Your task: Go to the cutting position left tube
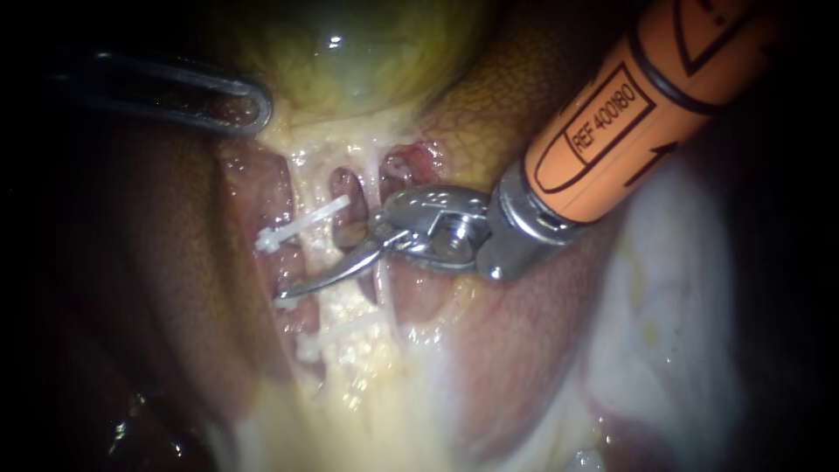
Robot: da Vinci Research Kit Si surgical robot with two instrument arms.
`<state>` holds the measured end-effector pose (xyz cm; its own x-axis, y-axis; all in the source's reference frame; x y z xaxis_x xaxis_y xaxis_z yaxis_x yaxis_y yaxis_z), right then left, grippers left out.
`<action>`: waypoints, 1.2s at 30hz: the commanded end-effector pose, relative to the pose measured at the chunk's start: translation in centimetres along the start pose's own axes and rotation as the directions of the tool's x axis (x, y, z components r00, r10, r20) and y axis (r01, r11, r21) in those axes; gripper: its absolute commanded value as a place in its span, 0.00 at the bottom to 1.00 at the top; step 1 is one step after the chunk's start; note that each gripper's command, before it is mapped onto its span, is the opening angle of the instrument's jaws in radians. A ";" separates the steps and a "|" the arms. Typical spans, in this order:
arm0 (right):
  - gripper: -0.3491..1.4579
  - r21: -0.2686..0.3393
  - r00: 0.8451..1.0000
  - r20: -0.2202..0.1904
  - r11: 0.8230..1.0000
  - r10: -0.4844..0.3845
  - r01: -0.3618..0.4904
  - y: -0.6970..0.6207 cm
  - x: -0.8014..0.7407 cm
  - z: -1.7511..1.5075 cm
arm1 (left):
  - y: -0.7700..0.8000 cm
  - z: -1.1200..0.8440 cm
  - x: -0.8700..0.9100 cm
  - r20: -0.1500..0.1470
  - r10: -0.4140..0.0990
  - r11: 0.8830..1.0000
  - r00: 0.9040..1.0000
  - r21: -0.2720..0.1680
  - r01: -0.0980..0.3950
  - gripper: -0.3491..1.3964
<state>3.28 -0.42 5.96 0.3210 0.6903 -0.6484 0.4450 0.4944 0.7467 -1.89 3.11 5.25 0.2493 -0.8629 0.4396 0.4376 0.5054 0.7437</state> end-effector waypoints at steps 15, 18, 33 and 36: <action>0.72 0.207 0.979 -0.202 0.977 -0.012 0.055 0.00 0.19 0.08 | 0.01 0.01 0.00 0.000 0.000 1.000 1.000 0.000 0.000 0.00; 0.72 0.222 0.975 -0.223 0.973 -0.005 0.056 -0.06 0.29 0.08 | 0.01 0.01 0.00 0.000 0.000 1.000 1.000 0.000 0.000 0.00; 0.72 0.231 0.971 -0.238 0.972 0.003 0.054 -0.16 0.43 0.13 | 0.03 0.00 -0.01 0.000 0.000 1.000 1.000 0.000 0.000 0.00; 0.72 0.231 0.971 -0.238 0.972 0.003 0.054 -0.16 0.43 0.13 | 0.03 0.00 -0.01 0.000 0.000 1.000 1.000 0.000 0.000 0.00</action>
<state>3.46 -0.27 5.54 0.1144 0.7974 -0.5925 0.6431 0.3951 0.6559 -1.88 3.14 5.27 0.2493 -0.8631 0.4392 0.4378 0.5049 0.7439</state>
